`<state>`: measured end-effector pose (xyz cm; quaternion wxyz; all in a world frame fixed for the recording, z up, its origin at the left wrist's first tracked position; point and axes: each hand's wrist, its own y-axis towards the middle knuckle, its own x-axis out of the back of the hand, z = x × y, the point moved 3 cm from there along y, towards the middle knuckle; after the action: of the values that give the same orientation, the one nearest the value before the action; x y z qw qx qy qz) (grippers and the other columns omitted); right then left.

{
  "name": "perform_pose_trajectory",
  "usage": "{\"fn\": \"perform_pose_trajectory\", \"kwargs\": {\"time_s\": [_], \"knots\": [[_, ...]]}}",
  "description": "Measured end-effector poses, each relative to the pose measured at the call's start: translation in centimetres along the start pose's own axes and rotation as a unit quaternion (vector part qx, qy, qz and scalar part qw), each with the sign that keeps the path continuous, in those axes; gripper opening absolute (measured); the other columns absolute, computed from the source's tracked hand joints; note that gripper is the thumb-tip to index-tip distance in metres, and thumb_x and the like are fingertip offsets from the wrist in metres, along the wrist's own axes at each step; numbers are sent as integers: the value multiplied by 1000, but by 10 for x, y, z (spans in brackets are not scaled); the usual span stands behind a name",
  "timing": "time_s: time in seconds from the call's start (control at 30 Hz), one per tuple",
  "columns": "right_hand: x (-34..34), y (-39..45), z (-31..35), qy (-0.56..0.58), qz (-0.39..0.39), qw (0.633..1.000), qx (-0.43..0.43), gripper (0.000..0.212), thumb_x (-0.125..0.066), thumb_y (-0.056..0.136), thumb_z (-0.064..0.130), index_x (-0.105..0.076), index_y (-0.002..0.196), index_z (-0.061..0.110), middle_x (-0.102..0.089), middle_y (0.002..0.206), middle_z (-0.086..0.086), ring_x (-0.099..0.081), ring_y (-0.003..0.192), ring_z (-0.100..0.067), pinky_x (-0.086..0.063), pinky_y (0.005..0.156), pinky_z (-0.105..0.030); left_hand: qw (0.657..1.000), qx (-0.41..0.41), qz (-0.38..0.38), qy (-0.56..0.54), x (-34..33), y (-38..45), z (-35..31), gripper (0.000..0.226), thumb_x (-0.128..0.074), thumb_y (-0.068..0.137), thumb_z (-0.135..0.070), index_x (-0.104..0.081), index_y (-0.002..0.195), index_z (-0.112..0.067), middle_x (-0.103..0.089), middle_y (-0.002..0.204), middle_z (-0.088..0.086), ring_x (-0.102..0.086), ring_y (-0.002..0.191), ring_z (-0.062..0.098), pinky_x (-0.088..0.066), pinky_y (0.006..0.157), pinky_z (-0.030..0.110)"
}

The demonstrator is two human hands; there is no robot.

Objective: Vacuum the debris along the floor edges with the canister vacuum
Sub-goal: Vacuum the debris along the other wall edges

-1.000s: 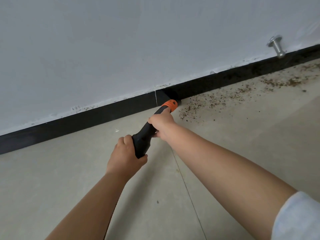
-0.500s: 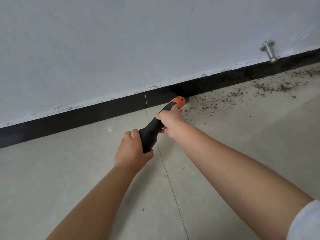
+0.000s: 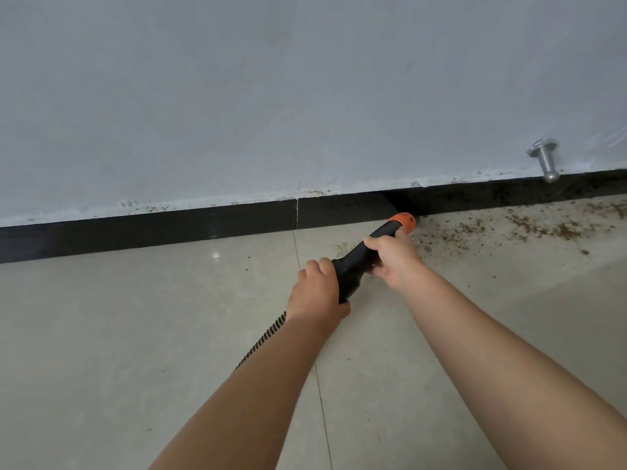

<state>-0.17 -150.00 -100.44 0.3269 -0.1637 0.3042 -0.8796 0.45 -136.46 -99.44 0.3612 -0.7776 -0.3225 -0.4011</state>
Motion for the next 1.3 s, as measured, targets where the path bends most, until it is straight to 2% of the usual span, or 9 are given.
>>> {"fn": "perform_pose_trajectory", "kwargs": {"time_s": [0.17, 0.3, 0.47, 0.57, 0.7, 0.83, 1.0, 1.17, 1.3], "knots": [[7, -7, 2, 16, -22, 1000, 4, 73, -56, 88, -1, -20, 147, 19, -39, 142, -14, -49, 118, -38, -52, 73, -45, 1000, -9, -3, -8, -1, -2, -6, 50, -62, 84, -25, -35, 123, -8, -40, 124, 9, -43, 114, 24, -42, 88, 31], [-8, -32, -1, 31, -4, 999, 30, 78, -55, 88, -1, -12, 148, 24, -37, 142, -11, -51, 116, -32, -52, 72, -38, 1000, 6, -24, -13, 17, -15, 16, 49, -63, 78, -22, -37, 118, -11, -45, 120, 7, -45, 109, 24, -41, 80, 31], [-67, -80, -17, 17, -3, 1000, 26, 85, -57, 88, 4, -2, 150, 24, -38, 141, -11, -50, 118, -33, -53, 83, -40, 996, 77, -34, 35, 51, -36, 71, 47, -66, 76, -24, -39, 113, -10, -48, 117, 7, -46, 111, 26, -40, 83, 32], [-112, -113, -24, -26, 6, 997, 73, 86, -56, 89, 13, 4, 149, 28, -41, 140, -10, -54, 115, -30, -50, 94, -43, 992, 108, -49, 43, 77, -52, 106, 42, -67, 77, -26, -38, 103, -12, -50, 112, 5, -49, 102, 24, -37, 72, 29], [-169, -153, -38, -34, 46, 995, 84, 90, -57, 90, 22, 11, 148, 26, -43, 140, -9, -57, 113, -29, -47, 89, -30, 987, 122, -100, 14, 110, -85, 168, 38, -64, 73, -18, -41, 103, -11, -51, 109, 3, -43, 87, 19, -34, 66, 28], [-224, -192, -66, -62, 98, 991, 60, 92, -55, 91, 25, 17, 147, 24, -43, 139, -9, -56, 114, -29, -44, 87, -30, 978, 160, -133, 21, 132, -122, 231, 46, -68, 69, -17, -45, 109, -11, -52, 109, 3, -40, 86, 17, -33, 68, 27], [-263, -218, -96, -80, 134, 987, 29, 92, -56, 91, 26, 17, 147, 21, -43, 139, -12, -53, 117, -30, -44, 92, -32, 972, 197, -125, 33, 139, -151, 277, 49, -72, 67, -17, -46, 107, -11, -53, 103, 2, -42, 84, 18, -34, 67, 27], [-273, -215, -102, -89, 146, 985, 27, 91, -56, 91, 26, 15, 147, 24, -42, 139, -12, -56, 114, -31, -47, 92, -32, 970, 214, -113, 30, 134, -156, 283, 44, -70, 68, -18, -42, 102, -11, -44, 95, -2, -43, 84, 19, -34, 66, 28], [-269, -208, -108, -97, 137, 986, 5, 92, -57, 89, 26, 15, 147, 25, -44, 138, -13, -59, 110, -34, -48, 96, -41, 974, 208, -79, 34, 125, -151, 279, 40, -68, 70, -20, -35, 93, -15, -43, 92, -3, -42, 82, 19, -33, 63, 27]]}}
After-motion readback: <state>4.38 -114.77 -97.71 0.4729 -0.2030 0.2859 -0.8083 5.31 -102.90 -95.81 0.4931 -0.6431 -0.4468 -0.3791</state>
